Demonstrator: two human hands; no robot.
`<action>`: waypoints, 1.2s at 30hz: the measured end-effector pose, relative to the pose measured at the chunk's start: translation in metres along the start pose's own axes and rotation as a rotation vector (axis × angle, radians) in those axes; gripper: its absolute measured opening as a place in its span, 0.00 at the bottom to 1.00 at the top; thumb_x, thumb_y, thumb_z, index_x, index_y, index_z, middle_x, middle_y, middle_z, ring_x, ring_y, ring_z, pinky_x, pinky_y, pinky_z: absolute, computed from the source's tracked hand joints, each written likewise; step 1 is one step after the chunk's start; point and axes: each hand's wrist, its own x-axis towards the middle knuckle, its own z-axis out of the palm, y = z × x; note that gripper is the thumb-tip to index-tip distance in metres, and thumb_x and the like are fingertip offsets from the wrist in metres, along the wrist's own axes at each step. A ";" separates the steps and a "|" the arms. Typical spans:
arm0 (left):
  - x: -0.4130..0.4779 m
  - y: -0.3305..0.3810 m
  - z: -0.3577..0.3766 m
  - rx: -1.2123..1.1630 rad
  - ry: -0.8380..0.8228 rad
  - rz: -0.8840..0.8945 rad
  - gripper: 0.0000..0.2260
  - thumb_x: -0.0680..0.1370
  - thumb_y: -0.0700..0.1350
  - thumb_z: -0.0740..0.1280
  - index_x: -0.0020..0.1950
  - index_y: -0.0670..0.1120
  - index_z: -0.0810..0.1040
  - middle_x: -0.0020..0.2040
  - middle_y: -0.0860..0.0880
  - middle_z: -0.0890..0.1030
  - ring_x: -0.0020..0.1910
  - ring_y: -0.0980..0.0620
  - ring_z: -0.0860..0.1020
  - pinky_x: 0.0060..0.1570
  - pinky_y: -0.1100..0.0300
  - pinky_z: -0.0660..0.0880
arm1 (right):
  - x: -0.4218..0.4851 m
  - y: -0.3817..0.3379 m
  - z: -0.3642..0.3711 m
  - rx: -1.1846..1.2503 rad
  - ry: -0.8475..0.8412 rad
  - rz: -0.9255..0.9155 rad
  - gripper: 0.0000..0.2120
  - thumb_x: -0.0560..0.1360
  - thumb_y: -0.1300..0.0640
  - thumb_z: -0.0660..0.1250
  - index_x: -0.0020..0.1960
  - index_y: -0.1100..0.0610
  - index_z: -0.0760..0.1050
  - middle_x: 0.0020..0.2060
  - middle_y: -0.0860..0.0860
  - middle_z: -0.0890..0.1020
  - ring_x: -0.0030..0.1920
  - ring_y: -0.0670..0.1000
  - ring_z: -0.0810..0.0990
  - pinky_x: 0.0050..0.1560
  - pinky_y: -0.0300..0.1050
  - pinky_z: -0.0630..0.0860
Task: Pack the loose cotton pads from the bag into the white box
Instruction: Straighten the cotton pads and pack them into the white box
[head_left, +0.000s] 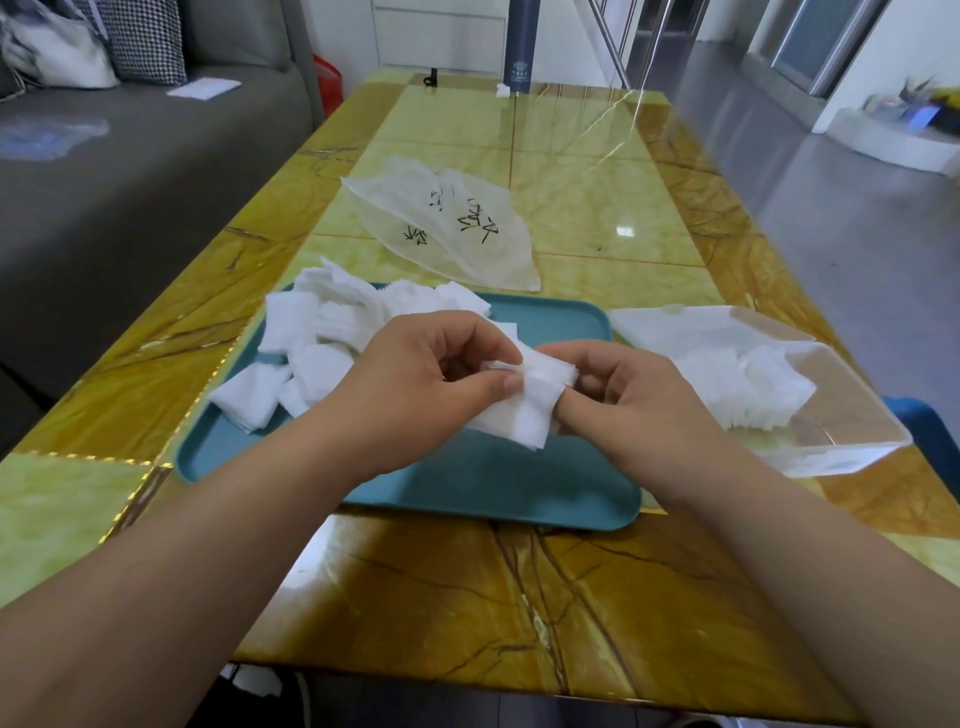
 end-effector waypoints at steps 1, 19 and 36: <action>0.001 -0.001 0.000 0.001 0.003 0.007 0.03 0.76 0.41 0.76 0.46 0.49 0.85 0.38 0.55 0.84 0.36 0.56 0.77 0.38 0.62 0.76 | 0.001 0.001 0.000 0.015 0.000 0.000 0.13 0.80 0.67 0.70 0.62 0.57 0.83 0.47 0.54 0.89 0.51 0.54 0.88 0.56 0.53 0.84; 0.000 -0.007 0.004 -0.018 0.062 -0.118 0.09 0.74 0.47 0.78 0.49 0.48 0.81 0.41 0.47 0.85 0.39 0.42 0.84 0.42 0.42 0.83 | 0.003 0.006 0.004 0.355 0.009 0.105 0.13 0.81 0.65 0.68 0.64 0.61 0.82 0.49 0.60 0.88 0.53 0.59 0.87 0.58 0.55 0.84; -0.005 0.007 0.001 -0.229 0.013 -0.264 0.10 0.74 0.42 0.78 0.50 0.42 0.79 0.30 0.44 0.81 0.25 0.48 0.77 0.26 0.59 0.74 | 0.004 0.000 -0.002 0.485 0.051 0.256 0.13 0.84 0.67 0.60 0.60 0.64 0.82 0.51 0.61 0.88 0.49 0.58 0.88 0.44 0.47 0.86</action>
